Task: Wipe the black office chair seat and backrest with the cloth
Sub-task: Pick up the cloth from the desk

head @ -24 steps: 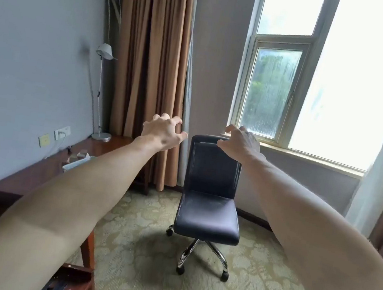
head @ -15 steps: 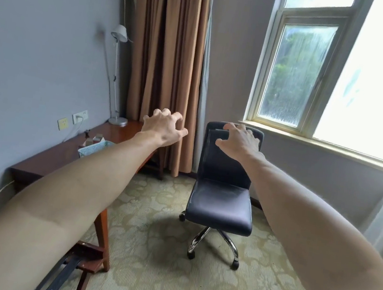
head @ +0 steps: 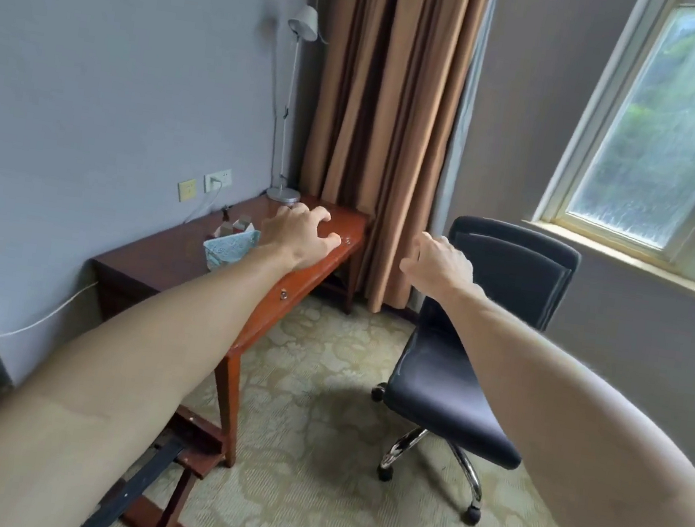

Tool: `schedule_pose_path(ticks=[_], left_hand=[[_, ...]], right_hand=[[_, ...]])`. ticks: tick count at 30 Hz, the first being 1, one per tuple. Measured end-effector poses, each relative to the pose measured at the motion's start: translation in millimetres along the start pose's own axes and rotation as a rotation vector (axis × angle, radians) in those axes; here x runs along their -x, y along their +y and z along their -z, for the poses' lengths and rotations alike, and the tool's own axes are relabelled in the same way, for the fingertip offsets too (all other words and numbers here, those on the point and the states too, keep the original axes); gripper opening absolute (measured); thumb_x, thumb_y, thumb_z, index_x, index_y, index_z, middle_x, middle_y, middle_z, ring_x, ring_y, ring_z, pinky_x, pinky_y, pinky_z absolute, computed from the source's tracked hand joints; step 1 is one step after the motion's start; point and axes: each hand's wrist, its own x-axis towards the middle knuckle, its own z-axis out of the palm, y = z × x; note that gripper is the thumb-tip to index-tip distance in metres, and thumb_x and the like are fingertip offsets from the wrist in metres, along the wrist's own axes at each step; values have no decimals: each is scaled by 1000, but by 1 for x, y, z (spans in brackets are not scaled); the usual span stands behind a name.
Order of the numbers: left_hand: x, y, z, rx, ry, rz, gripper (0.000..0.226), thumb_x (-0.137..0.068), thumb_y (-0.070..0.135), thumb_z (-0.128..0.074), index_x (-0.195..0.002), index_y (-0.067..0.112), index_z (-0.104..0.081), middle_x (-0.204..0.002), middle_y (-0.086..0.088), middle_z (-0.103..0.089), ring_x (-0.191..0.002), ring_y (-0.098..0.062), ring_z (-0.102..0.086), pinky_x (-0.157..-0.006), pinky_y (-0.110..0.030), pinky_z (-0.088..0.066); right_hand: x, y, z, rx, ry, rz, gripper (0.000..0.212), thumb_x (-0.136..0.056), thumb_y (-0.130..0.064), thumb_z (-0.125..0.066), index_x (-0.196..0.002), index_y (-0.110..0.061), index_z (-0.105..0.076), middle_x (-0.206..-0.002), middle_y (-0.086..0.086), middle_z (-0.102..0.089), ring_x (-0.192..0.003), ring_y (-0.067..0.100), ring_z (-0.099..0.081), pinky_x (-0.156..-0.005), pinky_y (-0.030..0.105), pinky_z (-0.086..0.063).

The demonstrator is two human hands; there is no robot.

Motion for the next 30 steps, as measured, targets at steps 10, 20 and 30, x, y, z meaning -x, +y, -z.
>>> schedule_pose_path(ticks=[10,20,30], left_hand=[[-108,-94,-47,77,-2,125,63,-75,55,-42,-130,27,-55,-128,-11,-55,-119,-31,-46,-98,-54,-42],[-170,-143,-98,-48,9,219,42,-89,43,-56,-128,27,-52,-127,-10,-55,-118,-30,-48,-99,-43,-39],[-185,-146,-152,-119,-8,477,51,-93,44,-55,-141,30,-42,-141,-8,-45,-127,-29,-42,-104,-46,-37]], right_hand=[[-135,-44,-80,-30,-45,101,42,-90,-30,-52,-131,-20,-49,-124,9,-51,-101,30,-58,-84,39,-48],[-229,-68,-155,-52,-166,250,49,-91,-37,-54,-137,-21,-45,-127,9,-51,-108,31,-57,-89,41,-47],[-318,-49,-215,-99,-249,419,48,-92,-38,-54,-136,-21,-46,-129,9,-54,-107,31,-59,-79,35,-45]])
